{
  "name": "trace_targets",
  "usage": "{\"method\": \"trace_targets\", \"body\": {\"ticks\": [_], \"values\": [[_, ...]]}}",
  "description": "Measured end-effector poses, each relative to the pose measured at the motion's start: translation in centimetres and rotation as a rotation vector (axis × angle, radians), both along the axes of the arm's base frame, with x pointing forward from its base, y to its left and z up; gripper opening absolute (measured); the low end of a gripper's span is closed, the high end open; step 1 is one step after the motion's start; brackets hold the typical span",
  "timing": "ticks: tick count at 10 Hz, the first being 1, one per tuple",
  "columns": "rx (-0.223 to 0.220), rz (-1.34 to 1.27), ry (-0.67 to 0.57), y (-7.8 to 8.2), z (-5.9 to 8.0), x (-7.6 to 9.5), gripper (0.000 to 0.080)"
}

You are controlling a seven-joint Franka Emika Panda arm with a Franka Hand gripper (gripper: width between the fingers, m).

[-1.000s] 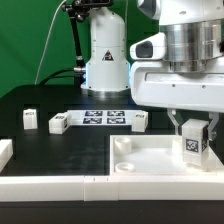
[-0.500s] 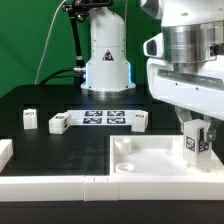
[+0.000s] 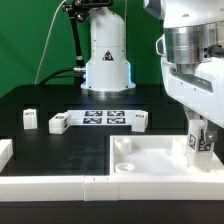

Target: Assemble one leg

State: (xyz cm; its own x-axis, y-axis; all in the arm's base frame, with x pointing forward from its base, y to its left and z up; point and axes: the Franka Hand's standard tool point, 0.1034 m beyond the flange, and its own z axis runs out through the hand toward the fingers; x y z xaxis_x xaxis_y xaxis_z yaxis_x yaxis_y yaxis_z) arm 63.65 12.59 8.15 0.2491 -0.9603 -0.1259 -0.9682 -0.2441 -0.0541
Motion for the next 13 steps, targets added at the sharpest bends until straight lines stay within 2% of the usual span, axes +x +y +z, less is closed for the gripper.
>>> {"method": "trace_targets", "body": {"ticks": [1,2,3,4,5,9,13], "values": [[-0.001,0.044,-0.006,-0.07,0.01,0.01,0.0477],[-0.002,0.1,-0.014,-0.23,0.01,0.04,0.0592],[-0.005,0.225,-0.031,-0.4,0.0,0.07,0.0592],[-0.009,0.364,-0.046,-0.36,-0.03,0.0,0.0638],[-0.01,0.496,-0.059,-0.33,-0.07,-0.07,0.0646],[-0.003,0.946,-0.051,0.15,-0.44,-0.19,0.0649],[-0.041,1.325,-0.066,-0.61,-0.64,-0.24,0.0649]]}}
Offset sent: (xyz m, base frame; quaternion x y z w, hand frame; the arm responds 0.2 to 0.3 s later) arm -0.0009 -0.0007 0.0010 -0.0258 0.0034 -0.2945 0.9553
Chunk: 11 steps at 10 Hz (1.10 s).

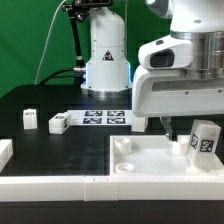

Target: Assemble one leg

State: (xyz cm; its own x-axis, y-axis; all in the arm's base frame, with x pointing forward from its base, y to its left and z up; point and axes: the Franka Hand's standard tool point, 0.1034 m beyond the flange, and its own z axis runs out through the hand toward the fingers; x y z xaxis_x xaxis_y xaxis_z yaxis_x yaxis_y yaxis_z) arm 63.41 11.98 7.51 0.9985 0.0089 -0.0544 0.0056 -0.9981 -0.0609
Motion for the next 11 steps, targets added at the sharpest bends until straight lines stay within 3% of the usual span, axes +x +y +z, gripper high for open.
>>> {"method": "trace_targets", "body": {"ticks": [2,5,8,11], "values": [[0.0,0.001,0.001,0.05,-0.03,-0.03,0.0649],[0.0,0.001,0.001,0.05,-0.03,-0.04,0.0287],[-0.001,-0.03,0.003,0.06,-0.04,-0.05,0.0288],[0.02,-0.403,-0.004,0.13,-0.11,-0.08,0.0288]]}}
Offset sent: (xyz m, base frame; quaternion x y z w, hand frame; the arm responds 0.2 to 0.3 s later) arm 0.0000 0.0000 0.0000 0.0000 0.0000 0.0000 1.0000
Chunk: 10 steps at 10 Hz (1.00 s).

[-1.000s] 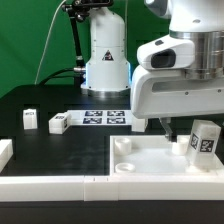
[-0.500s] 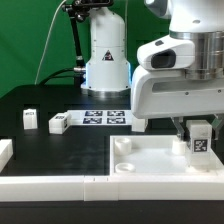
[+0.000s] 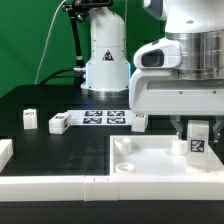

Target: Assemble one leg

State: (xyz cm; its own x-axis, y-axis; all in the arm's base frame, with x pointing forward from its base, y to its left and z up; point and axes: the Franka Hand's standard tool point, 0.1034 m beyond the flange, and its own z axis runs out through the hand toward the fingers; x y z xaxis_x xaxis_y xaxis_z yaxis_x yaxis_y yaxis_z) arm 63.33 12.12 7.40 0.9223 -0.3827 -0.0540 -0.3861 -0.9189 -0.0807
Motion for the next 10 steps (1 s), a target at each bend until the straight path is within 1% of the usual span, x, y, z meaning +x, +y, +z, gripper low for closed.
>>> {"method": "trace_targets", "body": {"ticks": [2,5,7,8,9,10], "values": [[-0.007,-0.299,0.008,0.2,-0.05,0.03,0.0289],[-0.014,-0.608,0.027,0.74,-0.06,0.06,0.029],[-0.008,-0.703,0.038,0.9,-0.04,0.06,0.029],[-0.007,-0.713,0.039,0.91,-0.05,0.06,0.0295],[-0.006,-0.652,0.034,0.84,-0.05,0.07,0.0295],[-0.002,-0.612,0.031,0.65,-0.01,0.15,0.0512]]}}
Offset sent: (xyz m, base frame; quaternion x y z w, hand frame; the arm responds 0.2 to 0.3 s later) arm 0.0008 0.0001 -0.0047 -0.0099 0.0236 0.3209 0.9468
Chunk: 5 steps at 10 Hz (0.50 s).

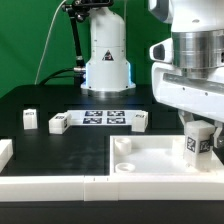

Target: Assemble one leg

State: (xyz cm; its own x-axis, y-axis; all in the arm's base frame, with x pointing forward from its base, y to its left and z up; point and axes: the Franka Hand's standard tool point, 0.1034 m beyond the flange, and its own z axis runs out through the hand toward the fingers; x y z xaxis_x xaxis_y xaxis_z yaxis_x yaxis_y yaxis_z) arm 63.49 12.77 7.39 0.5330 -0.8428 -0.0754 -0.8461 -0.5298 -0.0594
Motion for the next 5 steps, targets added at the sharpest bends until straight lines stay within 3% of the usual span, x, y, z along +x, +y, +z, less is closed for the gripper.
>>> {"method": "trace_targets", "body": {"ticks": [1,2,5], "values": [[-0.001,0.059,0.005,0.0,0.07,-0.05,0.0512],[-0.005,0.229,-0.005,0.05,0.2,0.09,0.062],[-0.002,0.556,-0.024,0.12,0.29,0.16,0.0648]]}}
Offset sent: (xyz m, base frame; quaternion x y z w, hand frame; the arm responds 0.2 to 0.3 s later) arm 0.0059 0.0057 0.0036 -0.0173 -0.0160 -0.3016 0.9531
